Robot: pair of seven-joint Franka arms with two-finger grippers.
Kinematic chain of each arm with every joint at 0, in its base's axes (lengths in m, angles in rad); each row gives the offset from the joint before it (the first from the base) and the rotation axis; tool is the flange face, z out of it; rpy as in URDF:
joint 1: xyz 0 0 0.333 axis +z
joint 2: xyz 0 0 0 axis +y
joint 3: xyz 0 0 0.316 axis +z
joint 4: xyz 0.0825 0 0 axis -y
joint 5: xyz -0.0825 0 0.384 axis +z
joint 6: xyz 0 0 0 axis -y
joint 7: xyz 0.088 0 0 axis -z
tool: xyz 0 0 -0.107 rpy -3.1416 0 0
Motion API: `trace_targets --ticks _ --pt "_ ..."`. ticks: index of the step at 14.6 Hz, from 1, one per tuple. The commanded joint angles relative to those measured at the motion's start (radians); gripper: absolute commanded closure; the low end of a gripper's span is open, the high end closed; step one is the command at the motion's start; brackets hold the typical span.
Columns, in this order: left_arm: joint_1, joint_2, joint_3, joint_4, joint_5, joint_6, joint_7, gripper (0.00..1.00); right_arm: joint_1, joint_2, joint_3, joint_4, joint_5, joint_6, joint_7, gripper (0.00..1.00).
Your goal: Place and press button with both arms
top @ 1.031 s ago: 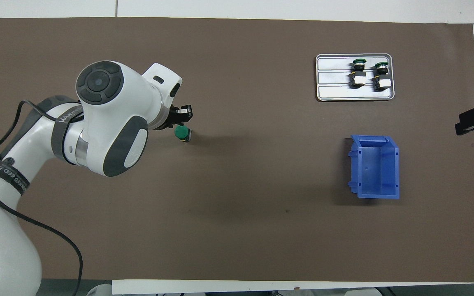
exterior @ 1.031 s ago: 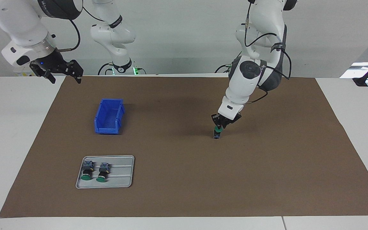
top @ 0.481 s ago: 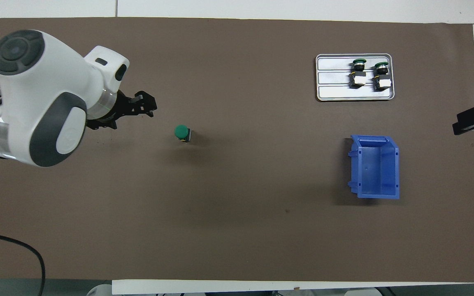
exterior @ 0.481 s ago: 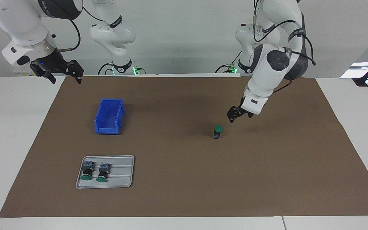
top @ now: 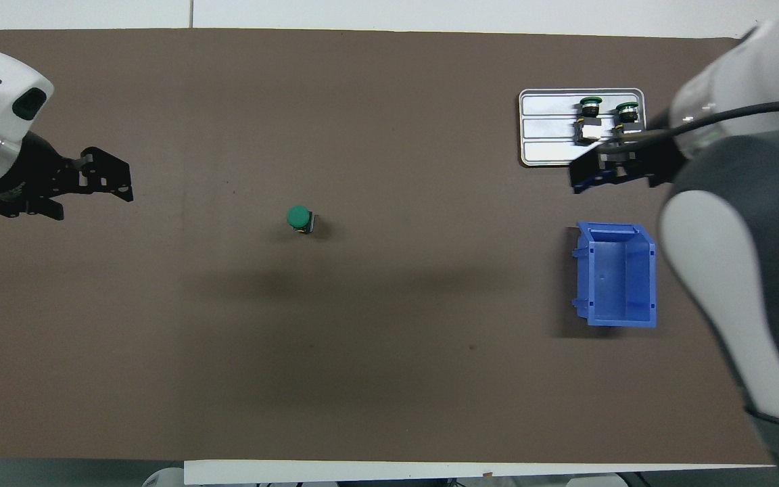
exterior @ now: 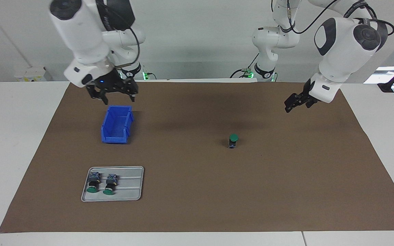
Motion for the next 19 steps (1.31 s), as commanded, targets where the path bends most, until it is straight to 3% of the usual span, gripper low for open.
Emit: trace_targets --ticks 1,4,8,15,19 --pt "-0.002 -0.022 0.027 0.053 0.030 -0.096 0.021 0.00 0.119 0.226 0.001 0.250 0.007 0.002 0.211 0.01" --pt "0.000 -0.062 0.048 0.070 0.030 -0.180 0.112 0.00 0.247 0.409 0.013 0.409 0.002 0.103 0.418 0.01" --pt "0.000 -0.091 0.088 0.062 0.031 -0.187 0.138 0.00 0.351 0.533 0.013 0.414 -0.012 0.300 0.531 0.01" --pt "0.011 -0.094 0.084 0.061 0.069 -0.199 0.133 0.00 0.436 0.615 0.014 0.365 -0.133 0.470 0.565 0.01" --pt "0.009 -0.096 0.080 0.065 0.069 -0.208 0.132 0.00 0.442 0.639 0.016 0.315 -0.124 0.543 0.609 0.01"
